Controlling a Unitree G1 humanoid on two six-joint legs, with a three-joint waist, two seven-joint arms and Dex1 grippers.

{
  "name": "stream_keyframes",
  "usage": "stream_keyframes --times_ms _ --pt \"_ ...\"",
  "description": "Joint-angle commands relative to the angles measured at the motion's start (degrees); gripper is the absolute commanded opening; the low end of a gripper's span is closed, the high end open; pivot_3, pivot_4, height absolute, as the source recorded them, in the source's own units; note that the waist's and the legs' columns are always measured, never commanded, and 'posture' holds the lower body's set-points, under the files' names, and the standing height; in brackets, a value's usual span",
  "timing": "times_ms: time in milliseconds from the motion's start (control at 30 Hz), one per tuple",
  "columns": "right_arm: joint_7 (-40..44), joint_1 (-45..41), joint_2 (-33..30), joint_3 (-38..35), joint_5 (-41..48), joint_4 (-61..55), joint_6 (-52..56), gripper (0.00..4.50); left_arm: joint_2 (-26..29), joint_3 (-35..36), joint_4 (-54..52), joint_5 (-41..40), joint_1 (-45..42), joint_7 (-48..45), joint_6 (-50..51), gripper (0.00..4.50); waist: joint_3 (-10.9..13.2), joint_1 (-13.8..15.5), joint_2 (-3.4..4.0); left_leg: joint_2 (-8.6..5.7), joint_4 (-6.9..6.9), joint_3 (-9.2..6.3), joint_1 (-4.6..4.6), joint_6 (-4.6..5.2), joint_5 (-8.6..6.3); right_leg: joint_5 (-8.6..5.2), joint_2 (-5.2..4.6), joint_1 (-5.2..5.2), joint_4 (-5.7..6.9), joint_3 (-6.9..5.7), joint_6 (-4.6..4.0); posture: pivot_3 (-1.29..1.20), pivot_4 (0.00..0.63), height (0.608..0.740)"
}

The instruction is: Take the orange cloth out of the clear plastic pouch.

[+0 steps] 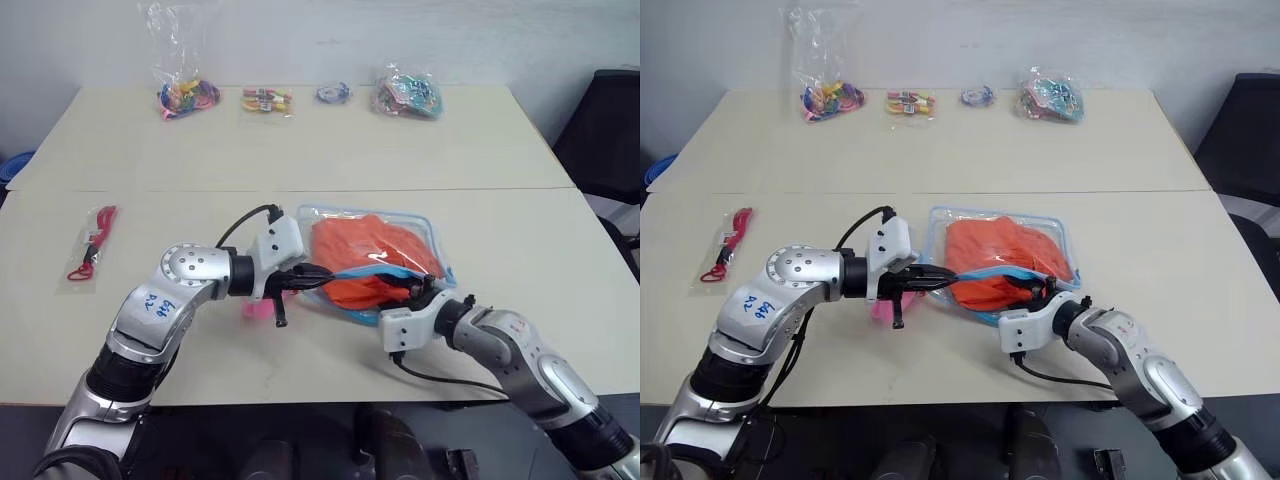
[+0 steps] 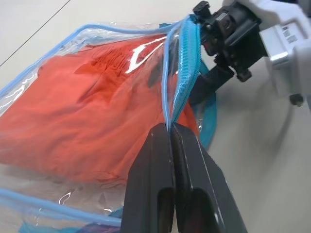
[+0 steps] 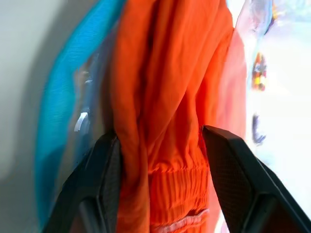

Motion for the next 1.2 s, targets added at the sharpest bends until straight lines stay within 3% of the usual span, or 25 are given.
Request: stream_keyframes --times_ms 33,167,200,267,433,467,767,1000,1200 --pt "-1.05 -1.51 1.31 0.95 -4.46 3.5 1.11 2.6 -0.57 0.31 -1.38 -1.14 -1.21 0.17 0.21 0.0 0.0 -0.04 0.0 0.0 0.0 -0.01 0.0 0.0 0.0 0.0 0.0 0.0 0.0 0.0 0.0 0.0 0.15 0.74" --pt "-2.34 -2.66 3.64 0.88 -6.23 6.39 2.76 2.6 -0.83 0.33 -1.47 -1.19 -1.17 0.39 0.58 0.0 0.0 -0.14 0.0 0.01 0.0 -0.01 0.0 -0.01 0.01 0.0 0.01 0.0 0.0 0.01 0.0 0.0 0.15 0.74" --pt "-2.23 -2.73 4.18 0.83 -6.18 6.83 3.19 2.43 -0.91 0.31 -1.4 -1.17 -1.22 0.45 0.63 0.0 0.0 -0.2 0.0 0.01 0.0 -0.01 0.0 -0.02 0.01 0.0 0.01 0.0 0.0 0.02 0.0 0.0 0.15 0.74" --pt "-1.98 -2.8 4.58 1.06 -6.28 7.41 3.12 1.96 -1.02 0.29 -1.21 -1.12 -1.28 0.5 0.71 0.0 0.0 -0.26 0.0 0.01 0.0 -0.01 0.0 -0.02 0.01 0.0 0.01 0.0 0.01 0.02 0.0 0.0 0.15 0.74" --pt "-0.91 -2.54 5.0 1.39 -5.7 7.4 2.62 0.19 -1.82 0.47 -0.42 -1.19 -1.79 1.01 1.27 0.0 -0.01 -0.29 -0.02 0.01 0.0 -0.03 0.0 -0.03 0.01 0.0 0.0 0.0 0.01 0.01 0.0 0.0 0.15 0.74" --pt "-0.65 -2.56 4.9 1.5 -5.78 7.27 2.43 0.04 -2.09 0.59 -0.31 -1.31 -1.92 1.18 1.56 0.0 -0.02 -0.28 -0.03 0.01 0.0 -0.03 0.01 -0.03 0.01 0.0 0.01 0.02 0.01 0.01 0.0 0.0 0.15 0.74" --pt "3.39 0.7 4.46 -1.89 -1.66 -0.05 3.88 0.04 -4.91 0.22 1.77 0.27 -3.32 5.33 2.87 0.0 -0.02 0.22 -0.03 0.0 0.01 -0.18 0.08 -0.03 0.02 -0.01 0.0 0.01 -0.02 -0.1 -0.01 0.0 0.15 0.74" --pt "12.59 4.11 6.45 -7.24 12.76 -16.64 10.07 0.04 -7.47 -1.61 7.08 5.39 -5.26 10.05 -0.1 0.0 -0.01 0.12 -0.01 0.0 0.0 -0.19 0.05 -0.04 0.02 -0.01 0.02 0.01 -0.03 -0.12 -0.01 0.0 0.15 0.74" --pt "17.38 7.97 2.82 -10.84 20.47 -22.33 10.23 0.04 -9.5 -2.49 11.95 8.23 -7.7 11.82 -2.58 0.0 -0.01 0.37 -0.02 -0.05 0.01 -0.22 0.08 -0.03 0.02 -0.01 -0.01 0.01 -0.03 -0.15 -0.01 0.0 0.15 0.74"
